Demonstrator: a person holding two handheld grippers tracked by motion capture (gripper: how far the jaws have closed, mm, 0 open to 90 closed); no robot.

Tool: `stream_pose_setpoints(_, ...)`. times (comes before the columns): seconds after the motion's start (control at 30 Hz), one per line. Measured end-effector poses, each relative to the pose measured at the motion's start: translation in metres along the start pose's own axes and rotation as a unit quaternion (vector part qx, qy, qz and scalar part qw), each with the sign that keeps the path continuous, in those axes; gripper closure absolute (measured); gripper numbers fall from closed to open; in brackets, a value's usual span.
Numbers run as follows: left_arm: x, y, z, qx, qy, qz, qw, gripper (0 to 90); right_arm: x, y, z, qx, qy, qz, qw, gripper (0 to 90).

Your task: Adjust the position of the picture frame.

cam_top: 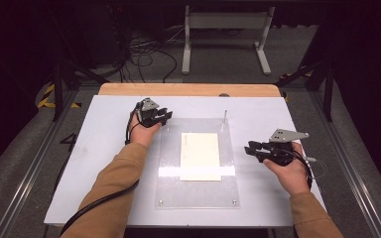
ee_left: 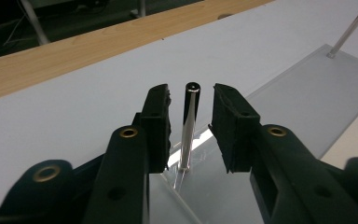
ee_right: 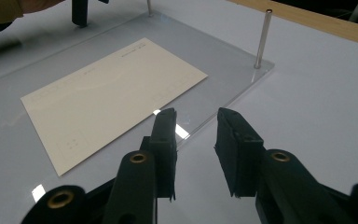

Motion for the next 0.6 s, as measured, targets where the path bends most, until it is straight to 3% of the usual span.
stream_pose_setpoints(0.13, -0.002, -0.002, 0.001, -0.014, -0.013, -0.016, 0.9997, 84.3, 0.002, 0.007, 0.008, 0.004, -0.007, 0.004, 1.0000, 68.3)
stream_pose_setpoints(0.27, -0.002, -0.002, 0.001, -0.016, -0.014, -0.017, 0.9996, 84.7, 0.005, 0.013, 0.014, 0.011, -0.018, 0.010, 0.9997, 68.6)
stream_pose_setpoints(0.37, -0.002, -0.002, 0.002, -0.012, -0.003, -0.003, 0.9999, 84.7, 0.006, 0.015, 0.018, 0.013, -0.025, 0.011, 0.9995, 68.7)
stream_pose_setpoints(0.6, 0.001, -0.001, 0.003, -0.007, -0.012, 0.019, 0.9997, 84.7, 0.004, 0.017, 0.021, 0.014, -0.027, 0.009, 0.9995, 68.7)
Point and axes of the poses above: each handheld gripper's, and its own axes: y roughly backward along the jaws, z roughly out of its underside, x roughly to its right, the point moved 8 cm from there along -y, roughly forward along the jaws
